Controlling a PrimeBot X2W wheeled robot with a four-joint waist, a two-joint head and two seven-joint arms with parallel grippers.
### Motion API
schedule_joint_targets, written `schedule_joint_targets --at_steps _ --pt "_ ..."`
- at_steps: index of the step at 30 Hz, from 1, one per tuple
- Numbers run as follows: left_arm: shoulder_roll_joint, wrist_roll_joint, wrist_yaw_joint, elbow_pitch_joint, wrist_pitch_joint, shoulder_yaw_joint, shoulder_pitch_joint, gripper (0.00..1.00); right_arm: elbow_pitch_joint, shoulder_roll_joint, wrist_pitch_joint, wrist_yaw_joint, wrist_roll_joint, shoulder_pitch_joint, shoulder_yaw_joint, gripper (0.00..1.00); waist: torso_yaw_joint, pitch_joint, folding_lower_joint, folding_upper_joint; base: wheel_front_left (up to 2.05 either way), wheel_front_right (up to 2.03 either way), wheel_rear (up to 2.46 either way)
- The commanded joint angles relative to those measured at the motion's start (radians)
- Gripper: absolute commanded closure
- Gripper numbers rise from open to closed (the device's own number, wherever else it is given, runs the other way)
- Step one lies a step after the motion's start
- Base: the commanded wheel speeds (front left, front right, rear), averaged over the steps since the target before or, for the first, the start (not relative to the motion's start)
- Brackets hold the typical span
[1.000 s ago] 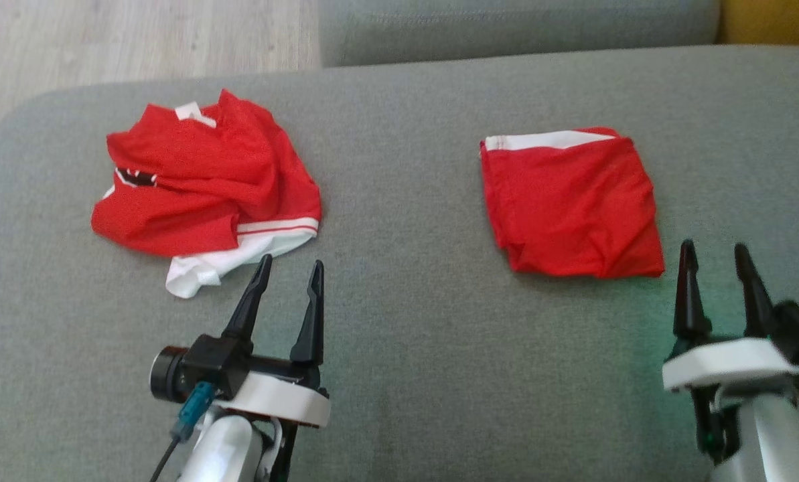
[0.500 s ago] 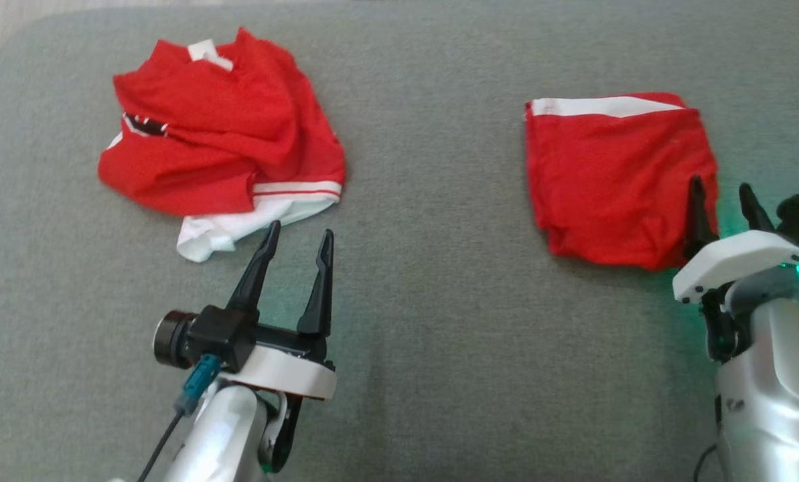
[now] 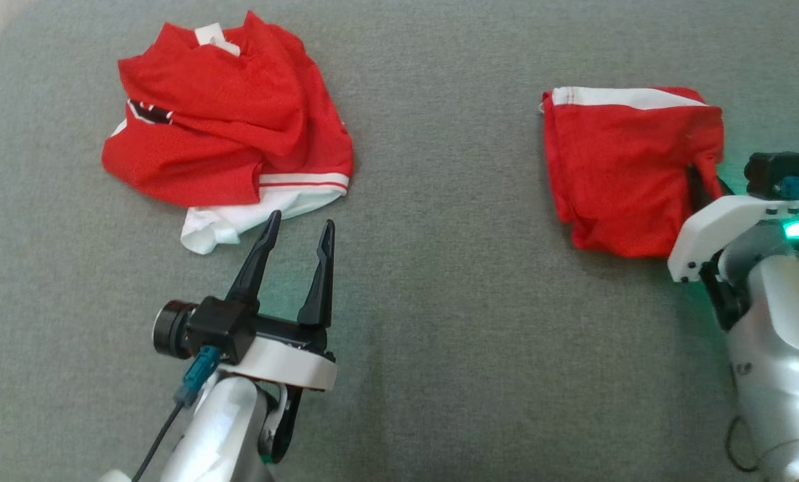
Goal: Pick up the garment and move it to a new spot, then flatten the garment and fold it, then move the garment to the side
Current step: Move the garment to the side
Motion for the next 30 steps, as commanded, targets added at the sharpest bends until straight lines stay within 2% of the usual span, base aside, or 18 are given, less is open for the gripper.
schedule_joint_targets --at_steps 1,6,11,16,17,22,30 --pt "0.004 -0.004 0.002 -0.028 -0.008 0.034 -0.034 0.00 -0.018 -0.028 -0.016 -0.001 -0.005 -0.018 0.037 1.00 -0.007 -0.007 -0.0001 0.0000 0.00 0.00 0.00" --pt "0.004 -0.009 0.007 -0.034 -0.008 0.037 -0.027 0.00 -0.036 -0.132 -0.025 -0.001 0.002 -0.026 0.118 1.00 -0.027 -0.019 -0.0001 0.0000 0.00 0.00 0.00" --pt "0.004 -0.008 0.007 -0.044 -0.008 0.043 -0.030 0.00 -0.068 -0.281 -0.012 -0.001 0.012 -0.016 0.176 1.00 -0.038 -0.006 -0.0001 0.0000 0.00 0.00 0.00" --pt "0.004 -0.001 -0.001 -0.052 -0.008 0.044 -0.041 0.00 -0.049 -0.429 -0.014 -0.001 0.006 -0.007 0.153 1.00 -0.032 0.023 -0.0001 0.0000 0.00 0.00 0.00" --pt "0.004 0.003 -0.004 -0.052 -0.008 0.046 -0.045 0.00 -0.026 -0.471 -0.021 -0.001 0.000 -0.010 0.121 1.00 -0.026 0.035 -0.0001 0.0000 0.00 0.00 0.00" --pt "0.004 0.011 -0.010 -0.052 -0.008 0.053 -0.055 0.00 0.020 -0.514 -0.044 -0.001 -0.045 -0.035 0.036 1.00 -0.014 0.055 -0.0001 0.0000 0.00 0.00 0.00" --pt "0.004 0.016 -0.014 -0.052 -0.008 0.064 -0.059 0.00 0.062 -0.505 -0.063 -0.001 -0.115 -0.062 -0.048 1.00 -0.011 0.065 -0.0001 0.0000 0.00 0.00 0.00"
